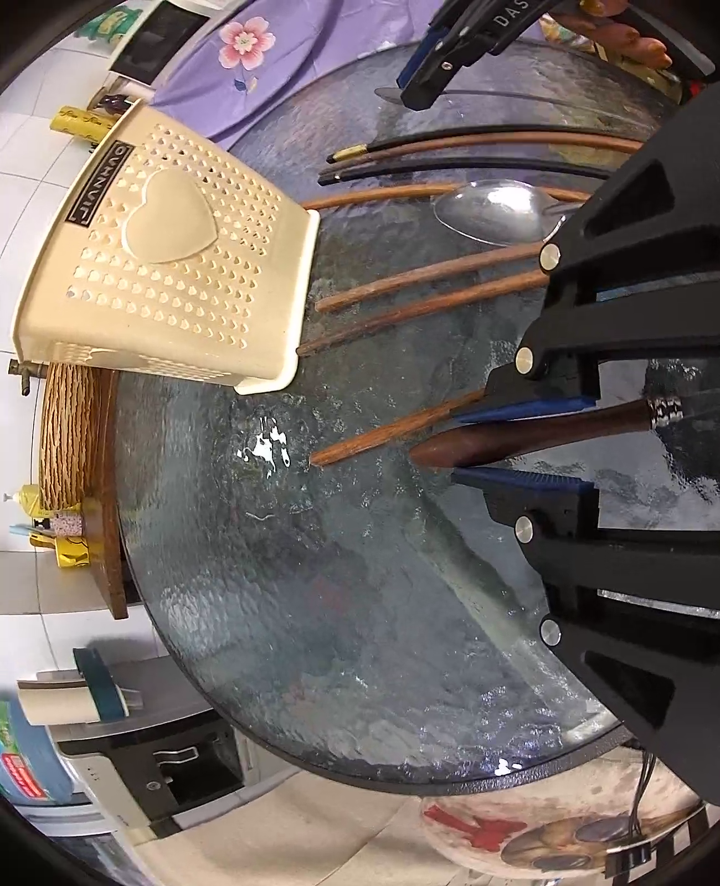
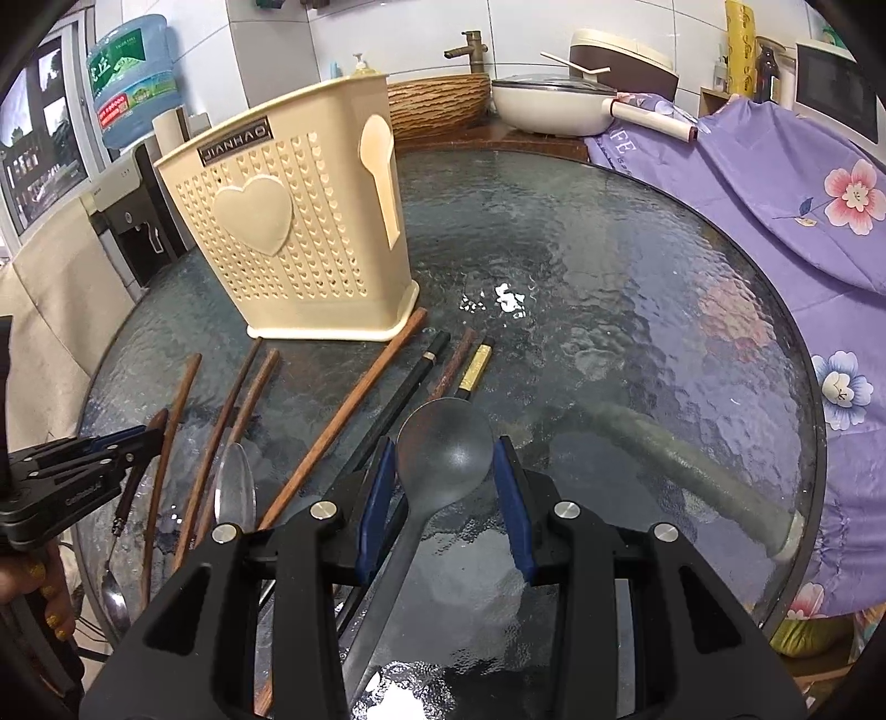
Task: Organize utensils
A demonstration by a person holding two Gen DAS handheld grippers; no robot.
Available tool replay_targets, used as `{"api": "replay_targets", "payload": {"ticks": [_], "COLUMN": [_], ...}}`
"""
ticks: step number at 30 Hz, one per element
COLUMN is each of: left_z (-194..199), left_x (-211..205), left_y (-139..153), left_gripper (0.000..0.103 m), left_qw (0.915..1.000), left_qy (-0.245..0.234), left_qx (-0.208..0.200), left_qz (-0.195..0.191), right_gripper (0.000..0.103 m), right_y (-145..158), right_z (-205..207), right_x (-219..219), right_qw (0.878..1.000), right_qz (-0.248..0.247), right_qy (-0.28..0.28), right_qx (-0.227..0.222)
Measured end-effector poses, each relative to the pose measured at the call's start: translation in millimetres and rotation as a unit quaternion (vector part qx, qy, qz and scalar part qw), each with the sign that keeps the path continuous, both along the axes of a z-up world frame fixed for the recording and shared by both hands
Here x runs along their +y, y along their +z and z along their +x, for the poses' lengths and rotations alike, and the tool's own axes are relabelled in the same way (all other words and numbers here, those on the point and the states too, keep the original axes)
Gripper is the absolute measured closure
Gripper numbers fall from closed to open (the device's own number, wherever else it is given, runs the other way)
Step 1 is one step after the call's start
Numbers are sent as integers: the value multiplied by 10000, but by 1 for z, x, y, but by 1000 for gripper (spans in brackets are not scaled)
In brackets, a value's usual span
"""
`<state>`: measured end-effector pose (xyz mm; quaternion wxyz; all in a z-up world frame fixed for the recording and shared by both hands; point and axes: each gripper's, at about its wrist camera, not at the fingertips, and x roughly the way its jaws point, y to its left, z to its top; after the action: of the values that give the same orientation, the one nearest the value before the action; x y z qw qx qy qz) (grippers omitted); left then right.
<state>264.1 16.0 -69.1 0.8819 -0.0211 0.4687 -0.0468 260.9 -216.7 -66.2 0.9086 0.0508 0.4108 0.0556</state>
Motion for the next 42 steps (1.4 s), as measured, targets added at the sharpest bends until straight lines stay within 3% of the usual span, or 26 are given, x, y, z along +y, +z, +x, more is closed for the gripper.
{"api": "replay_targets", "payload": {"ticks": [9,15,16,17,24,25,27,28,29,37,42], "left_z": [-11,-27,-30,-34,-32,-31,-32,-32,-32,-35,-37], "left_x": [5,8,8,7,11,10,11,10,11,11,11], "left_y": [45,80,85,87,82,80,80,80,81,86,85], "left_gripper": [88,88,88,88,88,88,88,88,88,88,88], "left_qw": [9976,9936,9929,9924,9928,9930,9929,9926,9924,9908,9910], "left_qy": [-26,-93,-125,-146,-150,-135,-136,-143,-145,-161,-191], "left_qx": [-620,-1058,-1116,-1150,-1081,-1069,-1071,-1082,-1098,-1218,-1200], "left_qz": [-308,-374,-400,-405,-487,-480,-506,-529,-539,-561,-560], "right_gripper": [66,66,83,89,88,85,67,46,38,43,43], "right_y": [29,59,63,66,64,64,62,60,57,10,-10], "right_z": [-12,-26,-28,-29,-28,-27,-23,-20,-17,13,24], "right_x": [-8,-4,-3,-2,-1,-4,-11,-16,-20,-24,-6], "right_qw": [9980,9945,9940,9935,9935,9941,9958,9967,9976,9996,9988], "right_qz": [322,228,220,237,166,229,181,100,-8,-95,-211], "right_qy": [259,574,621,689,741,664,419,246,85,-216,-276], "right_qx": [-476,-850,-876,-871,-849,-831,-794,-764,-684,180,359]}}
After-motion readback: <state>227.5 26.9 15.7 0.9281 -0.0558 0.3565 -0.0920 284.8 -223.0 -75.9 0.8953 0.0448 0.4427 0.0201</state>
